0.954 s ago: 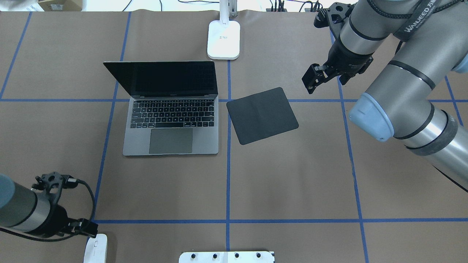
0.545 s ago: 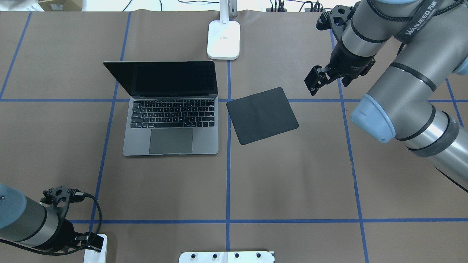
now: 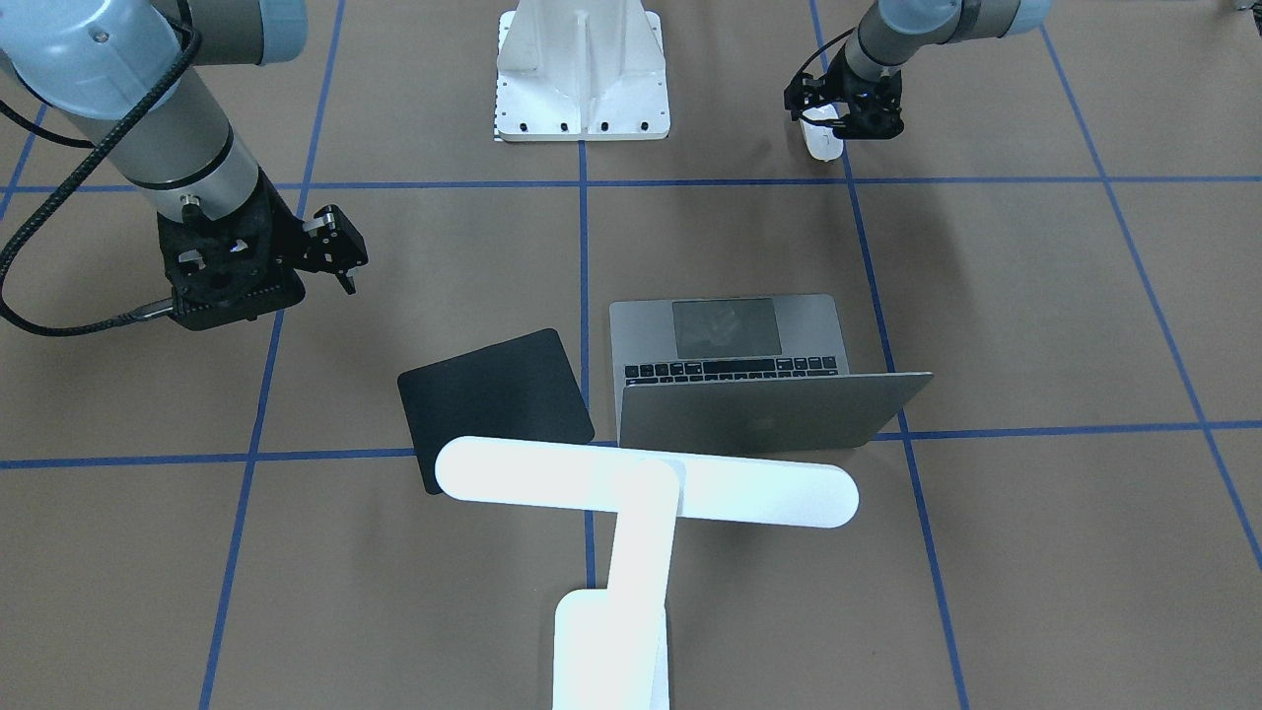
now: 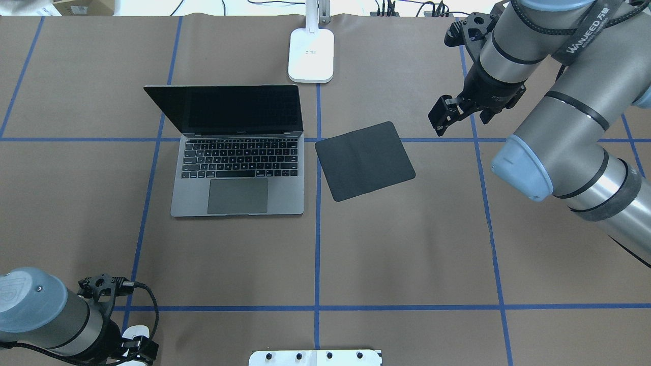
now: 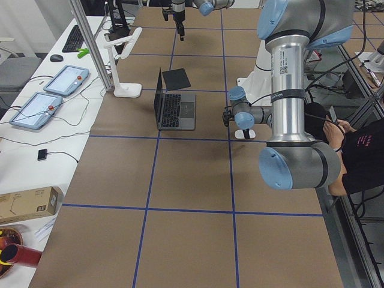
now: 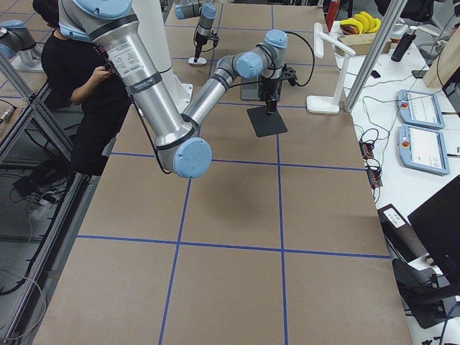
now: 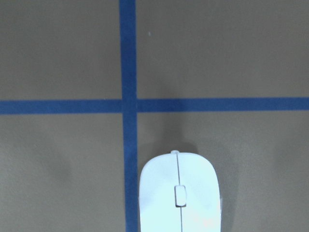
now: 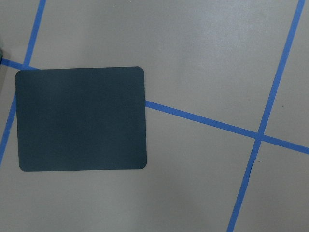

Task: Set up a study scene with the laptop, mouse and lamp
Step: 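Grasp the white mouse with the left gripper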

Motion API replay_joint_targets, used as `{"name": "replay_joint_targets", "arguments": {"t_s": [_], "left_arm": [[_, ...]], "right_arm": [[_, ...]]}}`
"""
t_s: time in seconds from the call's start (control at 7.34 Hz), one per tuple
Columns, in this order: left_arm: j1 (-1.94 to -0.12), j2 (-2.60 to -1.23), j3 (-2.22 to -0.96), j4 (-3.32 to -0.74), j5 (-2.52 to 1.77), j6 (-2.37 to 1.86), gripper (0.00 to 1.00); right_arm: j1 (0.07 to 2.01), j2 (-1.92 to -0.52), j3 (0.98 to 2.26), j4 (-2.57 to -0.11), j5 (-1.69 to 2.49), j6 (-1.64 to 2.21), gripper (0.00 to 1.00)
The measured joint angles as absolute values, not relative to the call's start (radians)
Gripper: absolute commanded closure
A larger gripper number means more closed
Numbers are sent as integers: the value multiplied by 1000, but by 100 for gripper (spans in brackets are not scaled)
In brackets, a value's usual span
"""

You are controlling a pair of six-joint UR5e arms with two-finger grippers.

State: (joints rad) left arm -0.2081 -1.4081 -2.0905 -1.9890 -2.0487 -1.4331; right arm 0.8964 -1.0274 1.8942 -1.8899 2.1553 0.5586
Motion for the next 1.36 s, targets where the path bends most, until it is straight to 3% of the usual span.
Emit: {"name": "replay_joint_targets", "arguments": {"t_s": [0.14, 0.54, 0.95, 1.36], "left_arm": [[-204, -1411, -2088, -1986, -2049, -1431, 12], [-199, -1416, -2067, -1986, -2051, -1388, 14], [-198, -1423, -2054, -1986, -2055, -1371, 29], [-198, -1430, -2053, -1985, -2055, -1370, 32]], "right_arm": [[896, -1028, 1894, -1890, 2155, 558, 1], [896, -1029, 1895, -1890, 2155, 559, 1], [895, -1029, 1896, -1890, 2154, 560, 1], [894, -1030, 1896, -1890, 2154, 561, 1]]}}
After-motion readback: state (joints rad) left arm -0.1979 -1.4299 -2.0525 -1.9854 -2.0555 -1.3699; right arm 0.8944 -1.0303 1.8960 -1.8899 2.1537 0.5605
